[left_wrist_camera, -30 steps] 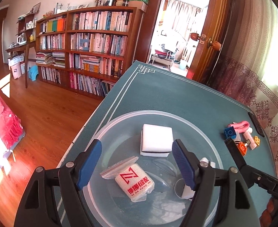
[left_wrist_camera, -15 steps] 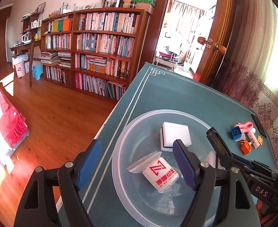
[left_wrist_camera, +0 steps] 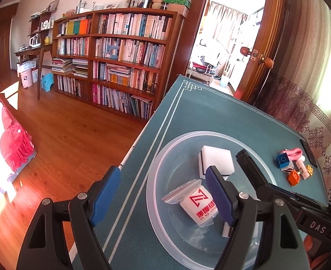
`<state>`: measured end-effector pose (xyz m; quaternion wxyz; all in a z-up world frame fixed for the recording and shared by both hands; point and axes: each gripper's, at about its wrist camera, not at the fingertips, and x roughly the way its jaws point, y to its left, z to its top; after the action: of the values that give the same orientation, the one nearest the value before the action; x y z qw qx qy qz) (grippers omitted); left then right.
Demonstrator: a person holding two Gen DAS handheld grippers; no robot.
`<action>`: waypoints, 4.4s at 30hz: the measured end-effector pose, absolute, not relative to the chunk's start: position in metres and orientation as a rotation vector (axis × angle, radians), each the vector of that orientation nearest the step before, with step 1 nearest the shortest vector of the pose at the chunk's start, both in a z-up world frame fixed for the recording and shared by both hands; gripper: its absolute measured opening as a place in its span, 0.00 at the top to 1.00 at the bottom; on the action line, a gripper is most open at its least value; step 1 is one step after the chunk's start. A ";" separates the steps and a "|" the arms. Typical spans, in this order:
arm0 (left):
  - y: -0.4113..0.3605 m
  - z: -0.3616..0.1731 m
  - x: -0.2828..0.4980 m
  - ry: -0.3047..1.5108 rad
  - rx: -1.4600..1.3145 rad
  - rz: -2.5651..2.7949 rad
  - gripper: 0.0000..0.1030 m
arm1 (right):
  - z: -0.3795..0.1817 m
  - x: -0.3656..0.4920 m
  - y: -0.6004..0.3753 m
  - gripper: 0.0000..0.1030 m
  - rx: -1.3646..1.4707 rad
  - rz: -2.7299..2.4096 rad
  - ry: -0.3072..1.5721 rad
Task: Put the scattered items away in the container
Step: 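Lower the black comb into the bowl and open the right tool, then grasp the orange toy brick with the left tool, then grasp the pink hair roller with the right tool while the left tool holds the orange brick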
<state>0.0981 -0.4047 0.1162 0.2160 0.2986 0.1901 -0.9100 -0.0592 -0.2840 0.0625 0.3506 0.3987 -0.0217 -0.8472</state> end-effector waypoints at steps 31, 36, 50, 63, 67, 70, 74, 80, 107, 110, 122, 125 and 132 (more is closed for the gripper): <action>-0.343 0.122 0.064 0.428 0.929 -2.634 0.12 | 0.048 -0.070 -0.173 0.66 1.102 -2.384 -0.154; -0.319 0.124 0.052 0.391 0.957 -2.674 0.11 | 0.044 -0.075 -0.141 0.66 1.123 -2.445 -0.168; -0.233 0.128 0.003 0.276 1.033 -2.820 0.11 | 0.038 -0.091 -0.055 0.66 1.145 -2.606 -0.267; -0.156 0.098 -0.067 0.141 1.175 -2.876 0.11 | 0.030 -0.096 -0.017 0.66 1.142 -2.665 -0.371; -0.149 0.087 -0.086 0.148 1.211 -2.859 0.11 | 0.029 -0.097 -0.015 0.65 1.139 -2.674 -0.372; -0.145 0.083 -0.098 0.178 1.231 -2.847 0.11 | 0.026 -0.099 -0.016 0.65 1.146 -2.675 -0.369; -0.146 0.081 -0.110 0.223 1.242 -2.832 0.11 | 0.025 -0.101 -0.016 0.66 1.145 -2.681 -0.375; -0.145 0.079 -0.121 0.234 1.240 -2.843 0.14 | 0.024 -0.103 -0.017 0.66 1.144 -2.689 -0.373; -0.146 0.081 -0.113 0.293 1.201 -2.906 0.64 | 0.045 -0.141 -0.024 0.65 1.182 -2.726 -0.261; -0.152 0.083 -0.110 0.322 1.188 -2.903 0.64 | 0.048 -0.161 -0.027 0.65 1.190 -2.716 -0.247; -0.167 0.085 -0.107 0.407 1.158 -2.890 0.64 | 0.040 -0.205 -0.055 0.63 1.207 -2.664 -0.080; -0.167 0.085 -0.107 0.417 1.157 -2.896 0.64 | 0.034 -0.209 -0.061 0.51 1.219 -2.626 -0.008; -0.172 0.083 -0.107 0.489 1.171 -2.903 0.64 | 0.029 -0.215 -0.071 0.59 1.227 -2.660 0.057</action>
<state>-0.1073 -0.1719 0.0829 -0.0134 0.3696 0.1544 -0.9162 -0.2149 -0.0712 0.0293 0.1055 0.4165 0.0194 -0.9028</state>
